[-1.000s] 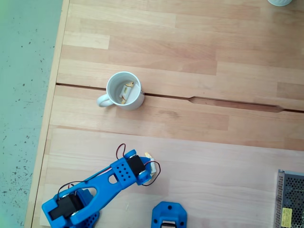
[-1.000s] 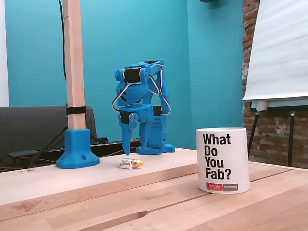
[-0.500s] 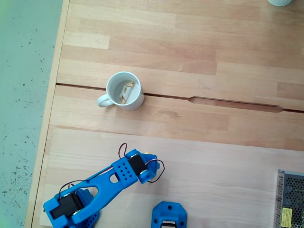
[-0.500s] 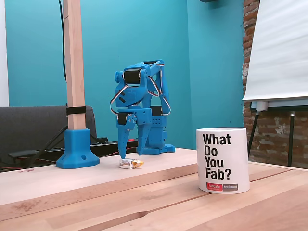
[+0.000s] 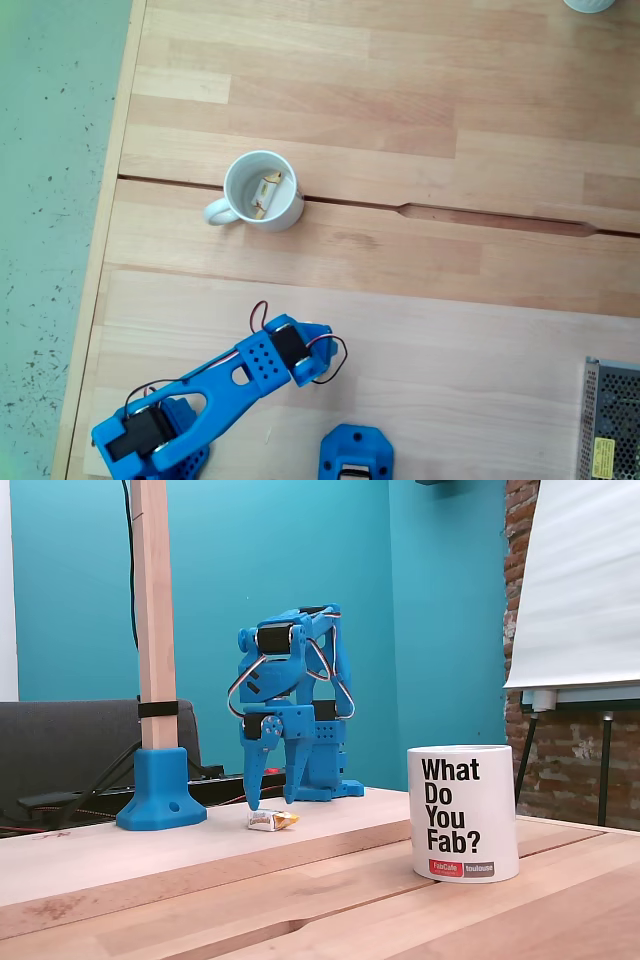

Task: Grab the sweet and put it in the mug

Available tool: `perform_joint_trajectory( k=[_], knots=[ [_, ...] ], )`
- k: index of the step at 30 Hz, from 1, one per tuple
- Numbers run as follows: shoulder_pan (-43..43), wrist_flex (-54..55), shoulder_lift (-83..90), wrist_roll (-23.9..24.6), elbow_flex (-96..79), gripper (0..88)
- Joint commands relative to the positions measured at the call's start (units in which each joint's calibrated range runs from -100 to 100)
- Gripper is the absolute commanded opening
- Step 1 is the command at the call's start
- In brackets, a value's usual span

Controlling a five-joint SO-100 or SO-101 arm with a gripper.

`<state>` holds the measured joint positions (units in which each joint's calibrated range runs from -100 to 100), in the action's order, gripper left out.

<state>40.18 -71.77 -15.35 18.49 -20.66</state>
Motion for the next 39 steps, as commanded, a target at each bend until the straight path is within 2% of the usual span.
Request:
perform_joint_trajectory(
  k=[1, 39],
  knots=[
    [0.2, 0.6, 0.3, 0.1, 0.6, 21.7],
    [0.4, 4.4, -5.0, 0.3, -0.1, 20.6]
  ],
)
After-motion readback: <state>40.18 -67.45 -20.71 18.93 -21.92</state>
